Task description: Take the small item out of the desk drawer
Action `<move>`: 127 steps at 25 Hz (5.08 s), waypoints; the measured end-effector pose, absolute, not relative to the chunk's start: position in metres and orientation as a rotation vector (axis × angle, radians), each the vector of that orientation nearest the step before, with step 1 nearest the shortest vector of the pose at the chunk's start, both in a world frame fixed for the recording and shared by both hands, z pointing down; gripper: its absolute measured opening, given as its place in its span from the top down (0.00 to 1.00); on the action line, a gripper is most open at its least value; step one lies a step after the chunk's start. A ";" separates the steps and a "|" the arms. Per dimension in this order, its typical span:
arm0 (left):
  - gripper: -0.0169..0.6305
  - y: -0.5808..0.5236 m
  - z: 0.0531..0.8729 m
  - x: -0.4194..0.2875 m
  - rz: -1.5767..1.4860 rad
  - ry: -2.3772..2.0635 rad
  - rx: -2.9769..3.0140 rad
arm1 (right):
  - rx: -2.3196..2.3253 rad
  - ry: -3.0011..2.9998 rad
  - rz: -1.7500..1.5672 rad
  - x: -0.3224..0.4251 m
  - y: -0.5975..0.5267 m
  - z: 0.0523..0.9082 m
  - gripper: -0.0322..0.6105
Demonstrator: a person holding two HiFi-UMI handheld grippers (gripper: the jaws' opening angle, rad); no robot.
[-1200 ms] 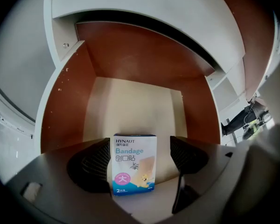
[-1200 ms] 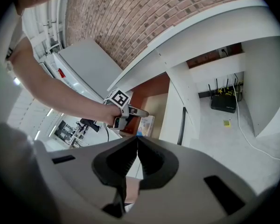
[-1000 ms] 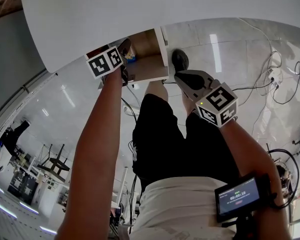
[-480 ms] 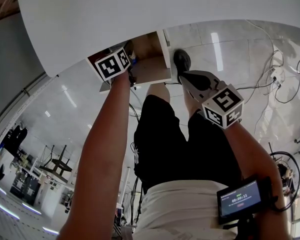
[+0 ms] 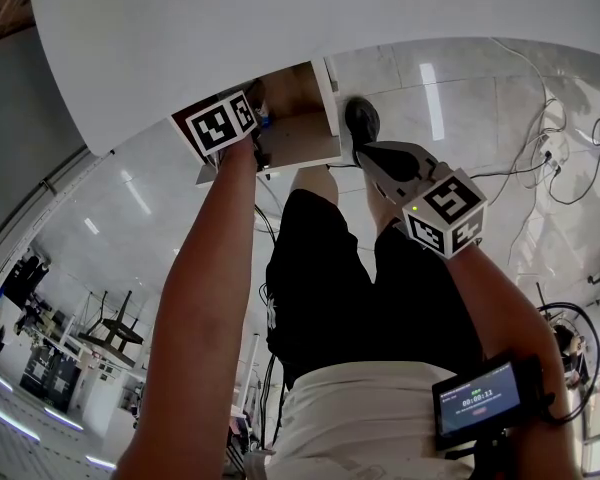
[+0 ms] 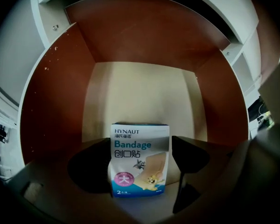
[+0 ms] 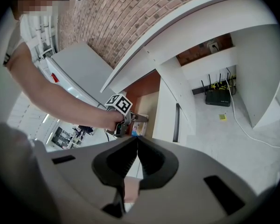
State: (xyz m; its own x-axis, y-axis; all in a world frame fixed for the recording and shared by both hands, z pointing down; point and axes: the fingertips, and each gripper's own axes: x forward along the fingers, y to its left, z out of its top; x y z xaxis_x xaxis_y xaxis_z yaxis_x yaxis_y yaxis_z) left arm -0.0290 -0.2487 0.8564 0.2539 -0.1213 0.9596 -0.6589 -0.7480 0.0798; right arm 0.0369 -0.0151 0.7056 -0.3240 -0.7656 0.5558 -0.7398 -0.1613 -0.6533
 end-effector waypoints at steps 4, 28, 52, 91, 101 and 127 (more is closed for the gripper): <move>0.38 -0.249 0.856 -0.033 1.529 -0.735 2.036 | -1.817 2.009 -1.538 0.040 -0.013 0.705 0.94; 0.39 -0.238 0.814 -0.037 1.338 -0.721 2.107 | -1.786 2.100 -1.525 0.030 -0.028 0.696 0.94; 0.39 -0.232 0.726 -0.070 1.045 -0.741 2.110 | -1.793 2.222 -1.511 -0.003 -0.046 0.652 0.94; 0.39 -0.189 0.605 -0.077 0.809 -0.704 2.148 | -1.780 2.352 -1.443 0.020 -0.066 0.590 0.94; 0.39 -0.187 0.581 -0.082 0.757 -0.702 2.179 | -1.798 2.352 -1.412 0.011 -0.066 0.578 0.94; 0.39 -0.176 0.510 -0.093 0.615 -0.743 2.311 | -1.820 2.433 -1.202 0.030 -0.070 0.519 0.94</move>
State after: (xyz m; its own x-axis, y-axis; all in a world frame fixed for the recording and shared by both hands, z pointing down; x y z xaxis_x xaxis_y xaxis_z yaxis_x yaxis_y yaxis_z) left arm -0.0931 -0.1757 0.5103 0.7324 -0.3476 0.5855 -0.6400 -0.6447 0.4179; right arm 0.0303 -0.0696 0.5189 -0.3742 -0.7800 0.5016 -0.8724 0.1127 -0.4757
